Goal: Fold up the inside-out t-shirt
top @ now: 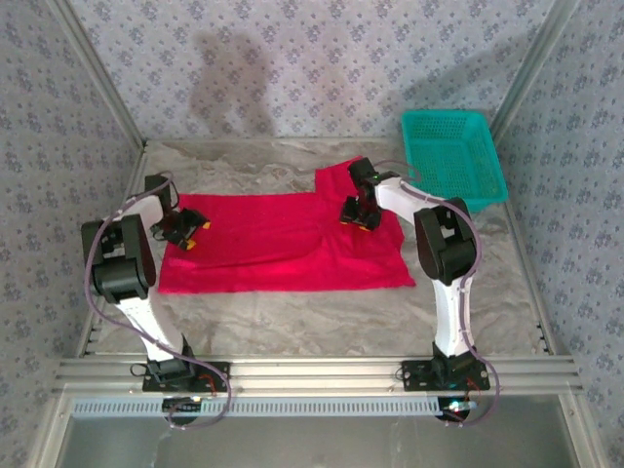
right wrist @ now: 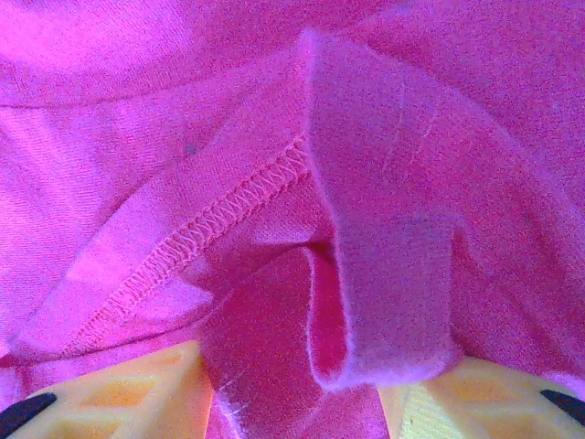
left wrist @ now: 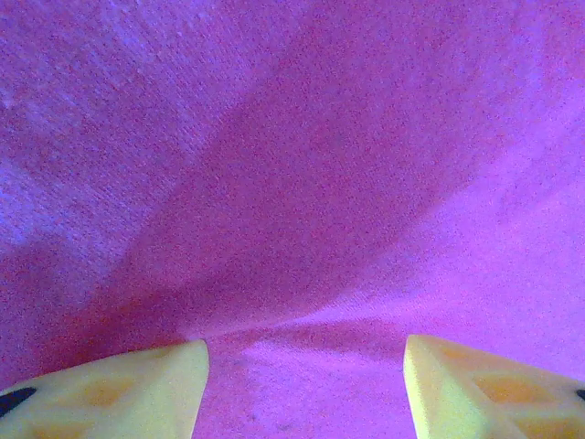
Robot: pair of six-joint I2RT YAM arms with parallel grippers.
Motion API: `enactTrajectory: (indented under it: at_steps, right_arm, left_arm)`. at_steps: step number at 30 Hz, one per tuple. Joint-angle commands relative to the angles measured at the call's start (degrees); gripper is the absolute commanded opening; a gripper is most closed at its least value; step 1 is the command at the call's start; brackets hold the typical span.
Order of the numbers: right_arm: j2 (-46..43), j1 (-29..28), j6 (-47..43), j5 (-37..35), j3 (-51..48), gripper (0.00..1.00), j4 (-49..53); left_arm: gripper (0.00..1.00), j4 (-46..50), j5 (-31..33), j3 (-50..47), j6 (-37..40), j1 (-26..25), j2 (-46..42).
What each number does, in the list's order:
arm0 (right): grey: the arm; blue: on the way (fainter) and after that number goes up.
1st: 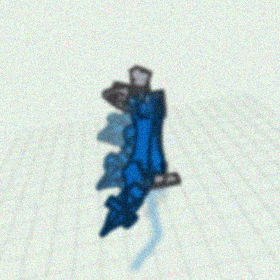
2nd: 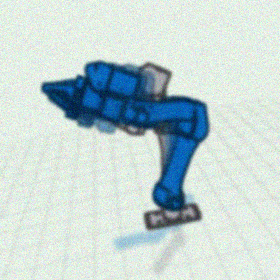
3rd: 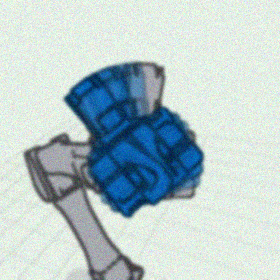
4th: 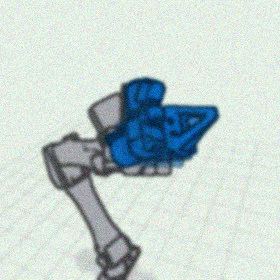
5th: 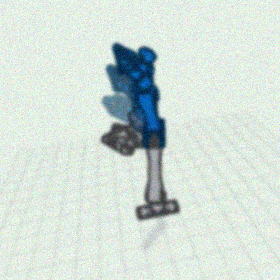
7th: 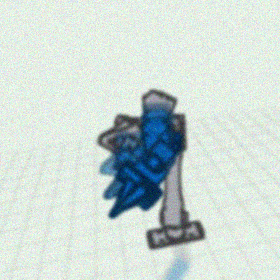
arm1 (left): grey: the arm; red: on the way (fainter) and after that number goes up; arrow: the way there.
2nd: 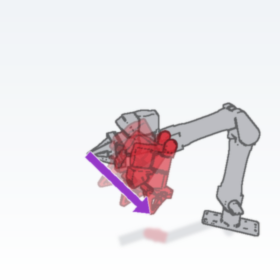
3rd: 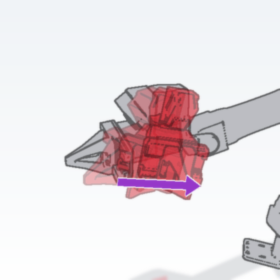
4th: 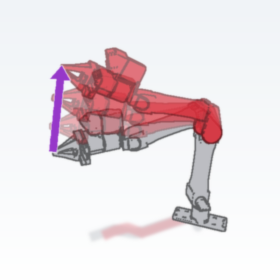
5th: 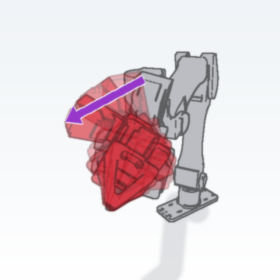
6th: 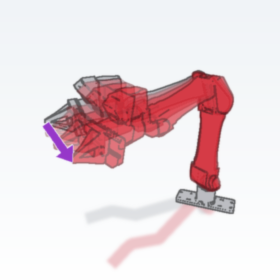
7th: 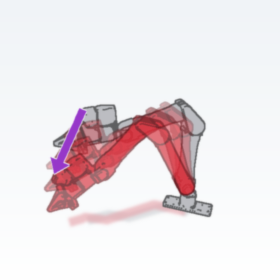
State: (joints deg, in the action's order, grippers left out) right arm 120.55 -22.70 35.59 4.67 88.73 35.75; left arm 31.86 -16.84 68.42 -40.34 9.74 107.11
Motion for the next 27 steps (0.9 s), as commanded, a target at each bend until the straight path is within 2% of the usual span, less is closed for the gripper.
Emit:
enactTrajectory:
  at_steps: [1, 7, 12, 19, 23, 27]
  right_arm:
    - [-2.01, -0.1, -1.16, -4.42, -0.06, 0.54, 4.34]
    - [-4.63, -3.18, -2.99, -1.63, 3.53, 0.56, 5.27]
    - [-2.43, -4.48, -2.33, 1.27, 3.26, 0.55, 4.42]
    - [-1.02, -4.38, -1.58, 2.1, -3.31, 0.55, 2.1]
    - [-2.7, -4.91, -1.41, 1.83, -8.46, 0.55, 1.39]
    - [-7.99, -7.62, -0.97, 1.42, -16.03, 0.55, 1.39]
  left_arm:
    - [0.6, 2.15, 4.34, -0.39, 0.79, 0.24, -0.79]
    - [0.62, 4.5, 5.43, 4.37, 1.29, -4.26, -5.81]
    - [0.62, 5.24, 1.68, 8.57, 1.04, -8.03, -1.2]
    - [0.61, 1.03, -1.15, 3.57, -0.32, -5.91, 4.24]
    - [0.61, -2.32, -2.43, -3.95, -1.39, -3.57, 1.81]
    - [0.61, -0.92, -1.78, -10.86, -0.27, -1.42, -3.04]
